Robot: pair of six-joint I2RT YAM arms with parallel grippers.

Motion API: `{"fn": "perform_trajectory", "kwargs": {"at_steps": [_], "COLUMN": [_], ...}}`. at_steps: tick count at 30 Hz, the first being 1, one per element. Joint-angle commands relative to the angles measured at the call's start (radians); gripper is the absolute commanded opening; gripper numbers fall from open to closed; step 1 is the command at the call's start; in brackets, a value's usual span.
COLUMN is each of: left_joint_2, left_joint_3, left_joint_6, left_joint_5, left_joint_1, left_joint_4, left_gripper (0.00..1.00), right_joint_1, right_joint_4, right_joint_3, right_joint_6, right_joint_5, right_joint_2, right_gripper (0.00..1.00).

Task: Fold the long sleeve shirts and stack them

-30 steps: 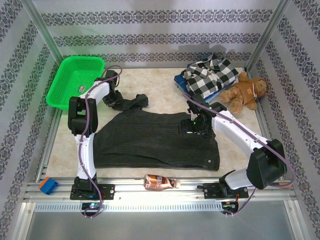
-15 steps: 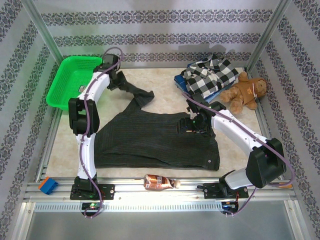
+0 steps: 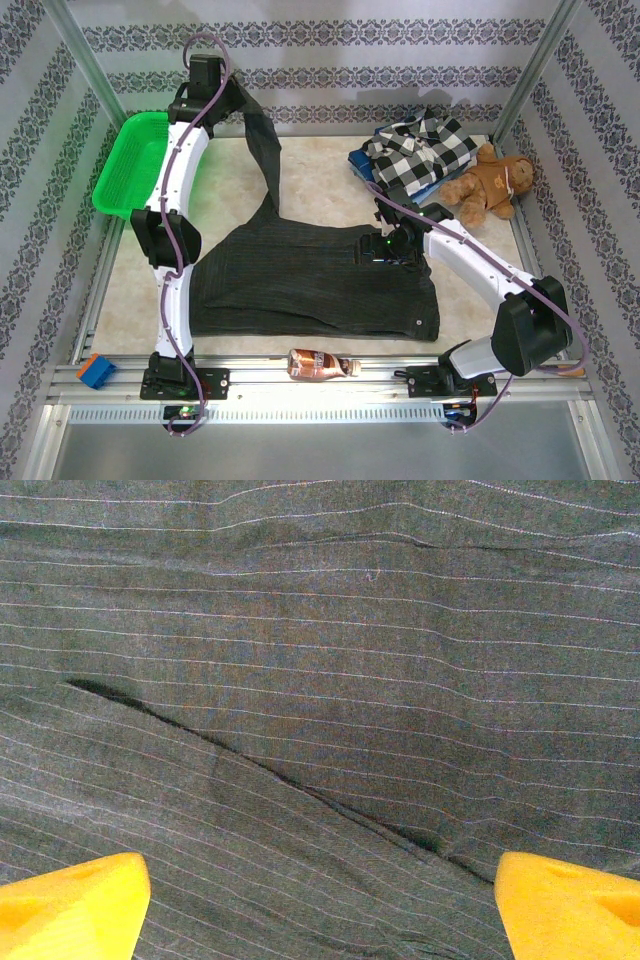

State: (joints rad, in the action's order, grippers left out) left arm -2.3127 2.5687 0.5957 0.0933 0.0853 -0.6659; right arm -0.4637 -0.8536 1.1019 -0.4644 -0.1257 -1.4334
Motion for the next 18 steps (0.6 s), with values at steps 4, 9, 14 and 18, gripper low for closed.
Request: {"fn": "perform_trajectory", "kwargs": {"at_steps": [4, 9, 14, 18], "left_joint_2": [0.018, 0.067, 0.108, 0.142], "left_joint_3": [0.063, 0.077, 0.082, 0.076], "left_joint_6": [-0.044, -0.072, -0.103, -0.097], "left_joint_5": [-0.080, -0.158, -0.246, -0.288], "left_joint_1": [0.006, 0.044, 0.075, 0.077], "left_joint_4": [-0.022, -0.115, -0.243, -0.327], "left_gripper": [0.07, 0.08, 0.08, 0.08], "right_joint_1": [0.011, 0.011, 0.011, 0.013], "right_joint_4": [0.027, 0.046, 0.054, 0.056], "right_joint_3": [-0.023, -0.016, -0.006, -0.013], "right_joint_6": [0.003, 0.002, 0.010, 0.022], "right_joint_5": [-0.017, -0.032, -0.043, -0.048], "right_joint_2": [-0.011, -0.037, -0.059, -0.056], "right_gripper": [0.90, 0.90, 0.90, 0.90]}}
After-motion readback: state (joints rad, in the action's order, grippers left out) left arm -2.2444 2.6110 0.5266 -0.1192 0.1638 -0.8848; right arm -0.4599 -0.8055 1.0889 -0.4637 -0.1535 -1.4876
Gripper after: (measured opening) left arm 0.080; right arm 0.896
